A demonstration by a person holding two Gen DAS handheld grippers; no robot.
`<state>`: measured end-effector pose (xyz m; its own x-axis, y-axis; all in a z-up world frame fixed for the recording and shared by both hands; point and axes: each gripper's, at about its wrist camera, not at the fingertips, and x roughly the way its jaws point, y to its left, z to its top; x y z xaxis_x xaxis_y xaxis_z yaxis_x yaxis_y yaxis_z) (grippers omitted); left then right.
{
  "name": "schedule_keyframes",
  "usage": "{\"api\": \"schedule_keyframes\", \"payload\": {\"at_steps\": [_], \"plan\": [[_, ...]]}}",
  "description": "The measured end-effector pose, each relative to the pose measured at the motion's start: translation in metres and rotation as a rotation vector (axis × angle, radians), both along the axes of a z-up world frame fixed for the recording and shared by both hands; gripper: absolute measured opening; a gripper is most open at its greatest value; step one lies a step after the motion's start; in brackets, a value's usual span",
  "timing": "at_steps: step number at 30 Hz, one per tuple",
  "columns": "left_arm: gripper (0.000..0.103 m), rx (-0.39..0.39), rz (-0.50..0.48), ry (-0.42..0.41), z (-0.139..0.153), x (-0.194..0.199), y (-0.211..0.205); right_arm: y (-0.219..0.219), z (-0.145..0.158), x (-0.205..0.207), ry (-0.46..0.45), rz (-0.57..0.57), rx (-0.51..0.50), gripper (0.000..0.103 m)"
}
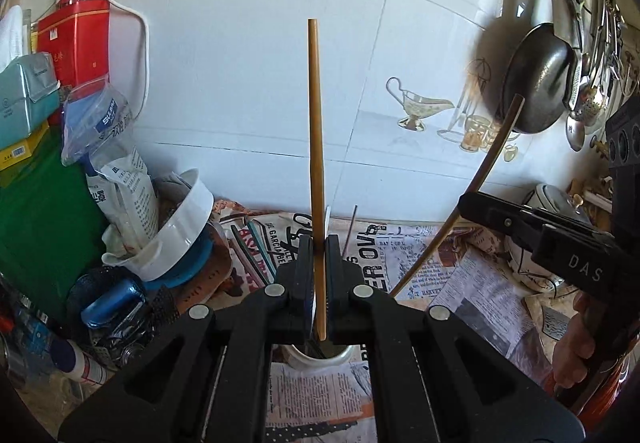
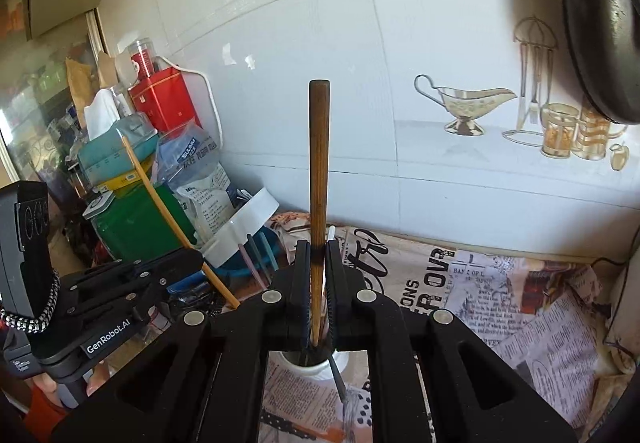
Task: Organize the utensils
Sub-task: 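Lower the gold chopstick into the cup and open the right tool while the left tool releases its chopstick there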
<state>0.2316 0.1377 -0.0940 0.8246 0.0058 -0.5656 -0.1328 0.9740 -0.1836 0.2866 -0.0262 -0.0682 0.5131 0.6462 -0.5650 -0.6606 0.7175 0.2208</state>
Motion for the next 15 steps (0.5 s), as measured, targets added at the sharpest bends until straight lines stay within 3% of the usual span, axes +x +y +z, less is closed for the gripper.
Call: {"api": "schedule_keyframes", "payload": {"at_steps": [15], "plan": [[0.003, -0.032, -0.021, 0.166, -0.080, 0.038, 0.011, 0.031, -0.078, 0.019, 0.160, -0.011, -0.146, 0.007]]}}
